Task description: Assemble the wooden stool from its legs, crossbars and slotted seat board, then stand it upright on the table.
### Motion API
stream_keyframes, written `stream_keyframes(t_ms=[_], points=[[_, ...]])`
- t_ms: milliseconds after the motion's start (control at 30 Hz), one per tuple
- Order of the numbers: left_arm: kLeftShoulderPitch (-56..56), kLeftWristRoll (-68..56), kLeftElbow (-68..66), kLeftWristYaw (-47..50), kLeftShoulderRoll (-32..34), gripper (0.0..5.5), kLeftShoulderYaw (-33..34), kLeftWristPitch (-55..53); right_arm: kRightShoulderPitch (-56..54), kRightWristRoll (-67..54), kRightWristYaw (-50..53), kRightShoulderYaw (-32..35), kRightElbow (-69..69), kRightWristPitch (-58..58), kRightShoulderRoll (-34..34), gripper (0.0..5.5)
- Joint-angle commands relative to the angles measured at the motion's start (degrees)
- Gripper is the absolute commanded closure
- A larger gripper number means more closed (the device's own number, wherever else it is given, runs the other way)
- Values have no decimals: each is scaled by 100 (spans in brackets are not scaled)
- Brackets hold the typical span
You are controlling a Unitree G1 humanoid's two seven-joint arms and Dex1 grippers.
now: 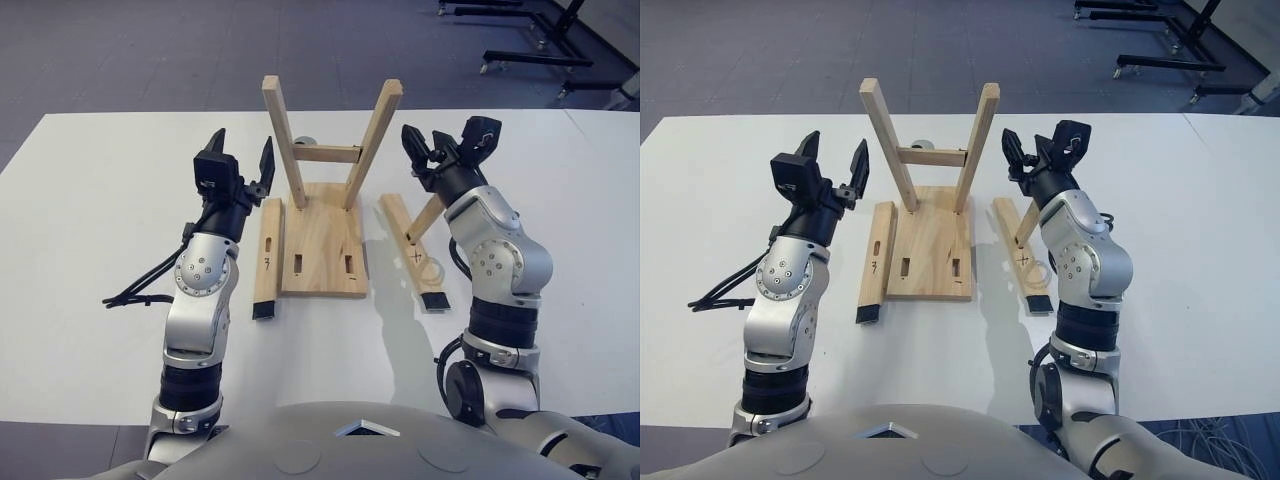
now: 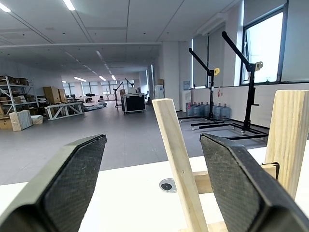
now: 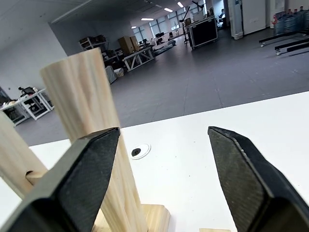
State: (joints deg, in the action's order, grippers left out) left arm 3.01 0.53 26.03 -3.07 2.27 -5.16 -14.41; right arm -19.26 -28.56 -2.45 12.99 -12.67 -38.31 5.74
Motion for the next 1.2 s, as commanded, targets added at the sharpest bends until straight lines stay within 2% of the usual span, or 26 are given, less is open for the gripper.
stream_keyframes(t_ms=[33, 267, 467, 633, 700, 800, 867, 1000, 1200], points=[[48, -9, -19, -34, 38, 194, 33, -70, 221, -305, 211, 217, -197, -41, -311, 213], [9, -15, -12, -54, 18, 194, 57, -58, -63, -989, 549, 609, -1141, -100, -327, 213], [22, -4, -25, -54, -6, 194, 39, -44, 338, -1179, 437, 700, -1372, -133, -110, 213], [-214, 35, 208, 22, -5, 194, 113, -49, 1173, -2169, 149, 1887, -1459, -244, 527, 213], [-344, 78, 337, 105, -42, 194, 134, -81, 1928, -2210, 85, 2064, -1686, -504, 791, 184], [-484, 127, 535, 217, -84, 194, 112, -165, 3239, -2245, -324, 1774, -2252, -919, 1133, 119], [-591, 164, 661, 274, -128, 194, 60, -235, 3864, -2730, -258, 1604, -2782, -1521, 1321, 80], [-765, 106, 852, 229, -158, 194, -79, -374, 4320, -2624, 230, 1163, -3603, -2280, 1856, 12], [-797, 126, 968, 233, -149, 194, -129, -532, 4349, -1690, 311, 217, -3934, -2302, 2484, 12]])
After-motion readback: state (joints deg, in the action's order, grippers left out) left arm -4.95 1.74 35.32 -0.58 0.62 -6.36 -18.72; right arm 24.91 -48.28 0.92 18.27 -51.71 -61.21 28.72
